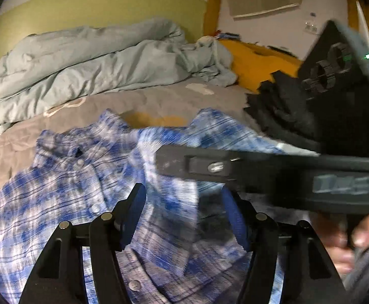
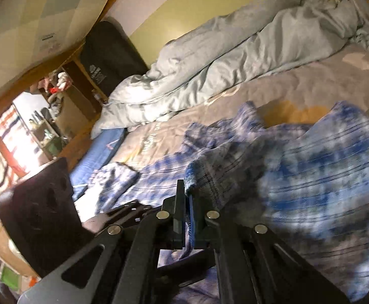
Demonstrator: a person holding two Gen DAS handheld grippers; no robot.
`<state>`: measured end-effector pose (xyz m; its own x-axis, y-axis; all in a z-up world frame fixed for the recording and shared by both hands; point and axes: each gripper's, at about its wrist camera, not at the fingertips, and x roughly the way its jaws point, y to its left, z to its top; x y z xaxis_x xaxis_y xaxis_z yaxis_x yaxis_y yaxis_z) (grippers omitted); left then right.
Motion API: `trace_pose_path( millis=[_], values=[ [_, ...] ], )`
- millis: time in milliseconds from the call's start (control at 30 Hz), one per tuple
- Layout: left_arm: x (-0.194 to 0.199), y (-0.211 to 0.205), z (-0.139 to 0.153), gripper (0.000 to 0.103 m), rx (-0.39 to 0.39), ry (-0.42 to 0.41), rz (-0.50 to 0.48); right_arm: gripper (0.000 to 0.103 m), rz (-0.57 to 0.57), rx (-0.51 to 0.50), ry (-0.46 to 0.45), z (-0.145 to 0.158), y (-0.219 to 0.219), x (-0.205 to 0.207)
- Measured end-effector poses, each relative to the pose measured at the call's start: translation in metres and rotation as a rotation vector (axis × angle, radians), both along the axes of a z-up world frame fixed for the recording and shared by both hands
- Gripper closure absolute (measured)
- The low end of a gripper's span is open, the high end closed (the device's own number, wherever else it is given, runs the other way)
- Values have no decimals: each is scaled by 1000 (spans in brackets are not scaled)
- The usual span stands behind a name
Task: Fold large clothes
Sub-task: 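Grasp the other sleeve cuff with the left gripper and lift it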
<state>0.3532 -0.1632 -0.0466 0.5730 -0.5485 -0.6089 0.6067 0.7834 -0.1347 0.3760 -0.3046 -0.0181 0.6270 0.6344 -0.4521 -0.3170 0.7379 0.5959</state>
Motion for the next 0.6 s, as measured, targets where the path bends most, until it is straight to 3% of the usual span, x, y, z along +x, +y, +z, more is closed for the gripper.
trace_pose_path(
  millis=[33,67,133,167,267,333,400,500,600],
  values=[
    [3,1,-3,42,13,10,21,101,5,8,-5,0,1,-1],
    [8,4,-7,62,28,20,55,101,7,6,-14,3,4,-3],
    [16,15,-9,86,21,24,108,98,-23,-34,-36,8,2,-8],
    [18,21,-6,91,1,20,130,96,-55,-74,-51,11,1,-10],
    [22,56,11,94,-120,-12,233,86,-201,-221,-96,19,-9,-17],
    [25,86,25,94,-222,-19,303,71,-302,-307,-111,23,-19,-18],
    [32,107,28,94,-249,13,369,64,-412,-392,-67,22,-33,-16],
    [49,121,13,94,-170,99,491,64,-548,-496,74,3,-56,-2],
    [62,119,-9,94,-100,176,519,60,-609,-546,220,-24,-81,13]
  ],
)
